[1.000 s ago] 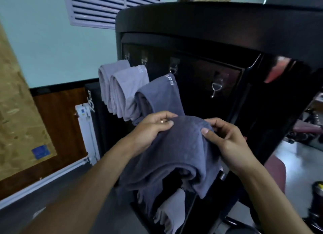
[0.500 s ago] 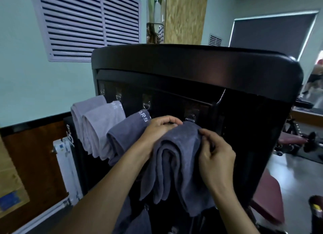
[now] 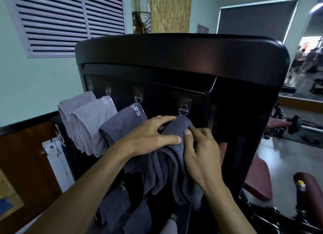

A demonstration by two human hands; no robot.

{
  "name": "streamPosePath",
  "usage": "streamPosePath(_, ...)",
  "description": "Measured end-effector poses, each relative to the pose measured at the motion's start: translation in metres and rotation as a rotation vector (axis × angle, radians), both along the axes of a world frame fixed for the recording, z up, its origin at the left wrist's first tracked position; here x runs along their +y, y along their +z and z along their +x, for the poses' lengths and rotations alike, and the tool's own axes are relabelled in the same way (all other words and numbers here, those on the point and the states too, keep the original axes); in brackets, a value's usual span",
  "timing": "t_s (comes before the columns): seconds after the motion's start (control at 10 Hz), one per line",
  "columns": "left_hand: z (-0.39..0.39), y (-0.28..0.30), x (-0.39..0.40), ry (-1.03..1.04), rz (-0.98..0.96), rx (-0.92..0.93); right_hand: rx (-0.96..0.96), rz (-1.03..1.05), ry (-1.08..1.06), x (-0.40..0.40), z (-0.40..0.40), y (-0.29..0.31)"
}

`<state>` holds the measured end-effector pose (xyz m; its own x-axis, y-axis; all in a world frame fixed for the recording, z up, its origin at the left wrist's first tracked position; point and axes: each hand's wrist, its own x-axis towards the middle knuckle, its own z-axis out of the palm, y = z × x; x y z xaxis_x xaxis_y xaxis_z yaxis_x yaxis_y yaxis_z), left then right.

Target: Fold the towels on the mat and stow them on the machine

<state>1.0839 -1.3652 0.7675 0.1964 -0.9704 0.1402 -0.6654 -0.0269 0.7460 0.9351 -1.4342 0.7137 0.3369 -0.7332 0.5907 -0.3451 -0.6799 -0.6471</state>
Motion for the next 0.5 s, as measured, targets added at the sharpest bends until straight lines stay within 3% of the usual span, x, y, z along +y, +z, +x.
streamPosePath(0.2, 0.003, 0.002, 0.004, -0.118, 0.020, 0.266, -0.237, 0.467, 0.281, 0.001, 0.012, -0.008)
streamPosePath(0.3, 0.007, -0.002, 0.004, -0.135, 0.016, 0.373, -0.219, 0.483, 0.288, -0.007, 0.009, -0.007)
streamPosePath(0.4, 0.009, -0.008, 0.004, -0.147, 0.016, 0.354, -0.131, 0.397, 0.264, -0.010, 0.004, -0.006)
streamPosePath(0.5, 0.007, -0.002, 0.012, -0.057, -0.041, 0.168, -0.035, 0.271, 0.195, -0.009, -0.007, 0.006)
